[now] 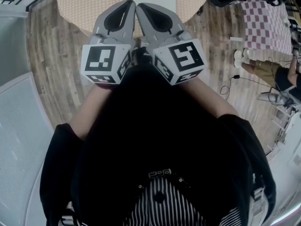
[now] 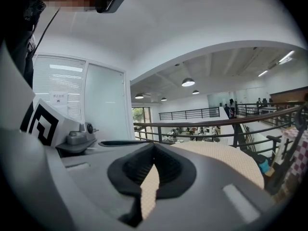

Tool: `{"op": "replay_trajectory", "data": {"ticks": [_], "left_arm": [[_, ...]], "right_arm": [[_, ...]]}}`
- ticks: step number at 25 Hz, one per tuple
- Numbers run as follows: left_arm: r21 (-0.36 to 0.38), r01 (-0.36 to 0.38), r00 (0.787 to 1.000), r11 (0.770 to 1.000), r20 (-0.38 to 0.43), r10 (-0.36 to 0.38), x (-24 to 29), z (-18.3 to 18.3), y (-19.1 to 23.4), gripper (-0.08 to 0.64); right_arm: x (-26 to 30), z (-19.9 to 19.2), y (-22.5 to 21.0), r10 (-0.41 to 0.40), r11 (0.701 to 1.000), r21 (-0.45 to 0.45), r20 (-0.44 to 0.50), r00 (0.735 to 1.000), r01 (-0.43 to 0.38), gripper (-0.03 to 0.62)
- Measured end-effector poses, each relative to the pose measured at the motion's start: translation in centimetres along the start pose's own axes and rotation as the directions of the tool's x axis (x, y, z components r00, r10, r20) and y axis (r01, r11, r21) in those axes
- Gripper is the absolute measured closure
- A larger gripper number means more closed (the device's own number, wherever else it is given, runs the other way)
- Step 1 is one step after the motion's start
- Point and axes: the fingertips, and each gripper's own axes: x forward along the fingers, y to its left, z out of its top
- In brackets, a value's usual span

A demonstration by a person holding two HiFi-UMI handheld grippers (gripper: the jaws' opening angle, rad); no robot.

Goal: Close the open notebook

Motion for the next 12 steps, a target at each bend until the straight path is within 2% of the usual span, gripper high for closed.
{"op": "replay_trajectory", "data": {"ticks": [12], "left_arm": [[-0.016,0.004,1.0,1.0,-0.024,-0.005,13.6,1.6,1.0,0.56]], "right_arm": [[5.3,2.3,-12.5,0.004,1.0,0.024,-0.033,0.999,-0.003,0.592]]}}
